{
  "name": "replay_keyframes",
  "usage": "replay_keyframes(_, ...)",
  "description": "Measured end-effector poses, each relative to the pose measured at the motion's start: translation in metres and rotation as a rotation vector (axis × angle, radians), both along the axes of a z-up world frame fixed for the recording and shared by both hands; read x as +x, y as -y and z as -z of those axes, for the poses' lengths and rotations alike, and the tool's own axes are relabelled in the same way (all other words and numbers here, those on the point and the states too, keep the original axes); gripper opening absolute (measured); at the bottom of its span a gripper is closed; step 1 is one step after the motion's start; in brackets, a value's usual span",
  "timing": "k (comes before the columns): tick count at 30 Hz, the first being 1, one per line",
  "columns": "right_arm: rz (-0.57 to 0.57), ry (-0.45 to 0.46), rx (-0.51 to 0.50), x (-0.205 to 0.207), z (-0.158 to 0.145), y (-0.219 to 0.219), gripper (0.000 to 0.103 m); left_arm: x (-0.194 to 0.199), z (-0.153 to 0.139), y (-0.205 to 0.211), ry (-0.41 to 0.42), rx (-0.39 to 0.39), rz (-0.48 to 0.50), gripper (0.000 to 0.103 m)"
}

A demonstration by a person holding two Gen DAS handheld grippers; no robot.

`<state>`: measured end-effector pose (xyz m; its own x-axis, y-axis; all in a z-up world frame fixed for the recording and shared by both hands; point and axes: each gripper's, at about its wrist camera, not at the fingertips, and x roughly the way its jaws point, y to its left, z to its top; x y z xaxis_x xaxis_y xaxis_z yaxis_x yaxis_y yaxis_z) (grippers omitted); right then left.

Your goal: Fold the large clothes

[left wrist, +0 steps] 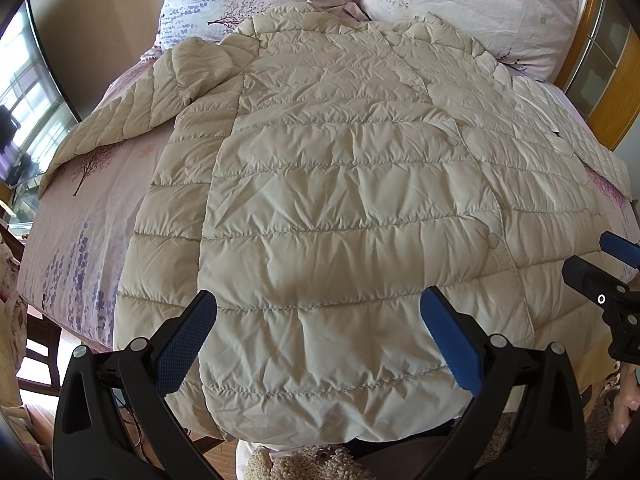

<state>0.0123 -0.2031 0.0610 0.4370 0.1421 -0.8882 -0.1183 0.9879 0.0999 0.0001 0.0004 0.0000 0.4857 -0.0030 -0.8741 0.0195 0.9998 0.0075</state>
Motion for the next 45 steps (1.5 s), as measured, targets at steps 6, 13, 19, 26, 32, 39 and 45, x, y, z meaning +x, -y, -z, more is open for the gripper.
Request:
replay_keyframes(6,0.000,0.000,0.000,0.0009,-0.0005,-0.0003,0.101,0.0001,0.0000,0.0002,0.000,0.000,-0.001,0.102)
replay_keyframes(13,0.002,0.000,0.001,0.0007,-0.0004,-0.0001,0.101,-0.0026,0.0008,-0.0025,-0.001,0.001,0.001,0.102)
replay_keyframes(19,0.001,-0.002,0.002,0.0019,-0.0010,0.0001,0.101,-0.0022,0.0007,-0.0015,0.000,0.002,0.001,0.102)
replay_keyframes(26,0.002,-0.002,0.003,0.0003,0.0014,0.0002,0.101,-0.0024,0.0007,-0.0018,-0.001,0.003,0.000,0.102)
replay_keyframes(32,0.005,-0.003,0.006,0.0003,0.0019,0.0005,0.101,-0.0020,0.0007,-0.0012,-0.001,0.003,0.000,0.102)
replay_keyframes(39,0.007,-0.010,0.015,0.0006,0.0033,0.0012,0.101,-0.0023,0.0008,-0.0017,-0.002,0.003,0.001,0.102)
replay_keyframes(45,0.010,-0.015,0.023,0.0016,0.0043,0.0011,0.101,-0.0019,0.0007,-0.0010,-0.002,0.004,0.000,0.102)
